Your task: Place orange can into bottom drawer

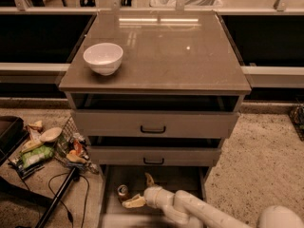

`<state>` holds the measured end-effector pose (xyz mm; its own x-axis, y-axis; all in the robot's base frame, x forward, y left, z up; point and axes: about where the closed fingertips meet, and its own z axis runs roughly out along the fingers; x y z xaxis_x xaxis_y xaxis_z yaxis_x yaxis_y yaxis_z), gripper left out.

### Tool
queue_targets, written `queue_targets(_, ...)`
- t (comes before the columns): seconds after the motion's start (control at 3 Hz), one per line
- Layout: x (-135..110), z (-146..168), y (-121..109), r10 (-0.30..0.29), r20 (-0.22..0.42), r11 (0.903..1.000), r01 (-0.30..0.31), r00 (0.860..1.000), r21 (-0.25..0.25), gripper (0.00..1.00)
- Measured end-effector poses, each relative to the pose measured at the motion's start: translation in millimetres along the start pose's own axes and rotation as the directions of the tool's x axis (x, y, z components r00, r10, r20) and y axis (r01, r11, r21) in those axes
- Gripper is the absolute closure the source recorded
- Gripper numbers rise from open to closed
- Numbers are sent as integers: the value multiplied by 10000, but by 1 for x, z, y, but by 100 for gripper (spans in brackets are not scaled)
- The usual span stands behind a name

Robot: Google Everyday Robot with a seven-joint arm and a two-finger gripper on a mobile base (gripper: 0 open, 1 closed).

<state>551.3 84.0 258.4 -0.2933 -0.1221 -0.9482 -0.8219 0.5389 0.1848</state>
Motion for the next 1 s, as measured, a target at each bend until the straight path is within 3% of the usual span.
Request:
queue_targets(0.33,33,-71,-17,1576,-2254,9836,-1327,9614,1217,0)
queue_targets(0.67,10,-142,0,3298,-3764,9330,-2381,8658,2699,0)
queue_targets(1.0,7,-144,0,3247,-3747,9345,-2336,8684,2685,0)
